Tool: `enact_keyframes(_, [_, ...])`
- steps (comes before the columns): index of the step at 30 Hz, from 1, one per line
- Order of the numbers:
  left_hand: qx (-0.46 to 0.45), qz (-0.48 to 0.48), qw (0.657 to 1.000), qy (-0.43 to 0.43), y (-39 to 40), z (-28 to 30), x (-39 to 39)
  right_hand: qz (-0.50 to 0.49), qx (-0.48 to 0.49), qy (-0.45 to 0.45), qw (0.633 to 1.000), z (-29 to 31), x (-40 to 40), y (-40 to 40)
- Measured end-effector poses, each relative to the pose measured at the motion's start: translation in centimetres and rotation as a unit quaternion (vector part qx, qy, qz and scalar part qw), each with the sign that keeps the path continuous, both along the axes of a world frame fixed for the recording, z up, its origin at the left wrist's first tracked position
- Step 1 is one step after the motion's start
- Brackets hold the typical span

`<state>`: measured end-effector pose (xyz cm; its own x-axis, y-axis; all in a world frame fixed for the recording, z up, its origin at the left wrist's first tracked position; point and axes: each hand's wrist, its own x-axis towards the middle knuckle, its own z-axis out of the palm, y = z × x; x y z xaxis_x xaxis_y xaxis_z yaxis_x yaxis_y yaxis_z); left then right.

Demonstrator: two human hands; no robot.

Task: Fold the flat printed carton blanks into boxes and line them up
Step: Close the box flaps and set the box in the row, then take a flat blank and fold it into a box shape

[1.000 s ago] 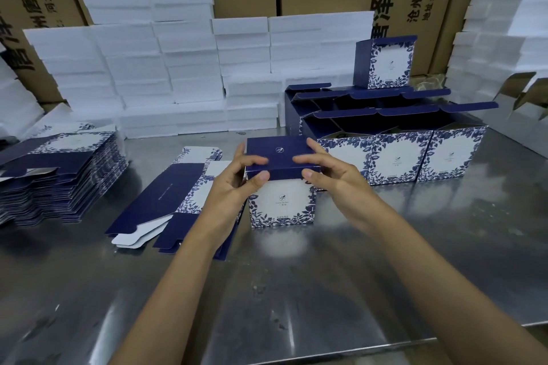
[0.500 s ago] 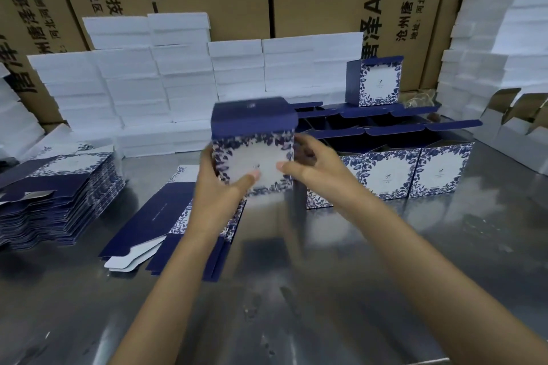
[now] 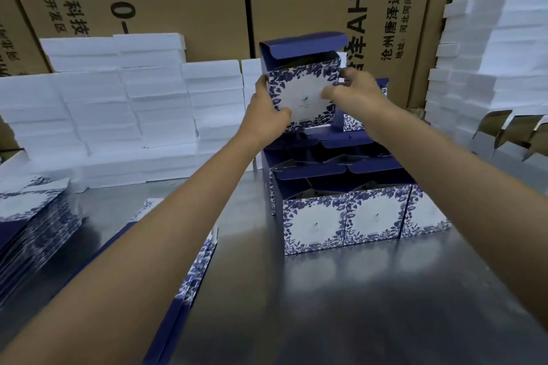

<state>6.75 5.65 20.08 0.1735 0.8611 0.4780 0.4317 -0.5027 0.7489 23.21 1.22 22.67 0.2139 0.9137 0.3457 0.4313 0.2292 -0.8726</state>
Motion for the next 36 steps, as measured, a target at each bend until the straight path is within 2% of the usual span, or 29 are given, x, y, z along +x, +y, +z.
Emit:
enact_keyframes(6, [-0.052,0.003,0.997,0.049,8.3,-0.1,5.8,-0.056,-0.024,-0.003,0.998,-0.6,4.1,6.8])
enact_keyframes(11, [-0.114,0.016,0.989,0.098,13.8,-3.2,8.3,-0.041,-0.162,-0.092,0.982,-3.0,6.4,11.2])
enact_keyframes(14, [-0.114,0.025,0.987,0.114,15.9,-5.4,8.8,-0.036,-0.199,-0.132,0.970,-3.8,7.7,12.8])
enact_keyframes(19, [-0.130,0.023,0.984,0.116,17.9,-6.3,8.8,-0.022,-0.209,-0.100,0.973,-5.0,8.9,14.5])
enact_keyframes(22, [-0.154,0.009,0.982,0.109,17.9,-6.3,8.8,-0.018,-0.207,-0.069,0.976,-5.6,8.6,14.7])
enact_keyframes(27, [-0.171,0.015,0.981,0.093,16.0,-5.2,7.3,-0.011,-0.209,-0.128,0.969,-5.4,7.5,13.2])
enact_keyframes(31, [-0.157,0.009,0.984,0.087,12.7,-3.8,5.3,0.032,-0.213,-0.176,0.960,-4.1,5.3,10.9])
enact_keyframes(36, [-0.093,-0.026,0.992,0.076,6.8,-1.1,2.5,0.076,-0.198,-0.220,0.952,-2.0,-0.4,6.8])
